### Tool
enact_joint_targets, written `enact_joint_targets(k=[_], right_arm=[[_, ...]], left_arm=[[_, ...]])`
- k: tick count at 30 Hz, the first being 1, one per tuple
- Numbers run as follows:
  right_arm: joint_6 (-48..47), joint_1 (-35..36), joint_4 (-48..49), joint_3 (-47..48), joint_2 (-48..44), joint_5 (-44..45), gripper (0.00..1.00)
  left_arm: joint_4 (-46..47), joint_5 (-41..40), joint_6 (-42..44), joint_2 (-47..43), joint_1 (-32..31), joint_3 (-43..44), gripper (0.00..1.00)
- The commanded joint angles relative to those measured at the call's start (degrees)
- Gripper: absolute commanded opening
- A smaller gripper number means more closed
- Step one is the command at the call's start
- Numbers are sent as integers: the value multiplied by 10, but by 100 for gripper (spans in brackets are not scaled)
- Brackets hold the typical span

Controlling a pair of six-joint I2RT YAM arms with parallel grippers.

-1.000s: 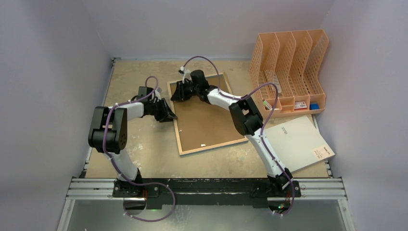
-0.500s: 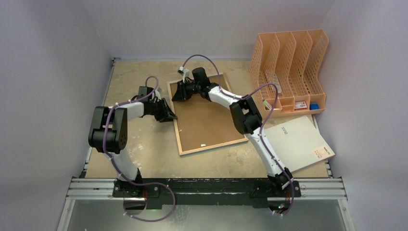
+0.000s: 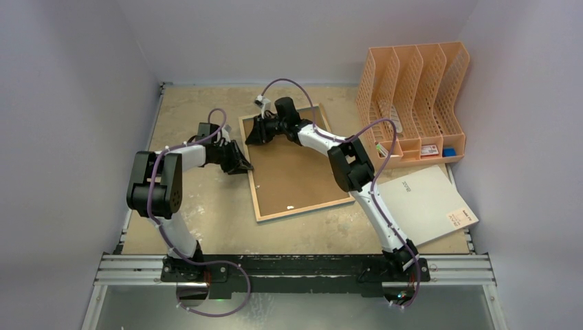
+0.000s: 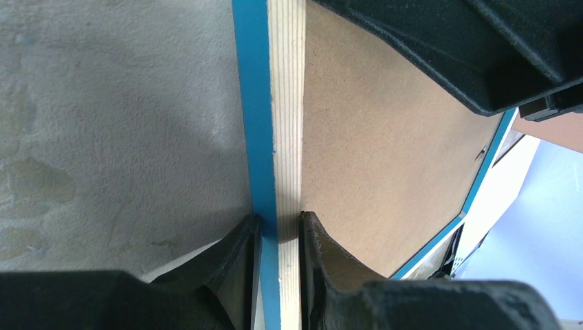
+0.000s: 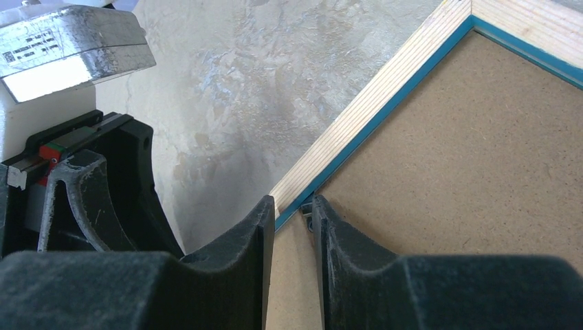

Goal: Put the photo into the frame

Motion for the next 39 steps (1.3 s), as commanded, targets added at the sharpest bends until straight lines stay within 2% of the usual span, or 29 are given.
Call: enact_joint_targets(k=[1, 12, 16, 24, 28, 31, 34, 39], right_arm=[[1, 37, -80, -39, 52, -12, 30], [-69, 43, -143, -19, 76, -89, 28], [-98, 52, -177, -10, 82, -92, 27], [-100, 57, -180, -3, 81, -91, 27], [-14, 48, -94, -53, 29, -13, 32], [81, 25, 23, -145, -56, 58, 36], [161, -9, 118, -235, -141, 91, 44], [154, -25, 124, -301, -229, 116, 51]], left_arm=[[-7, -125, 44, 49, -1, -15, 13], [-8, -127, 46, 53, -1, -8, 13], [-9, -127, 45, 57, -1, -6, 13], [-10, -129, 47, 56, -1, -7, 13], [-10, -130, 47, 54, -1, -7, 13], [-10, -132, 47, 51, -2, -5, 13], [-7, -131, 44, 48, -1, -7, 15], [-8, -134, 42, 47, -1, -11, 26]])
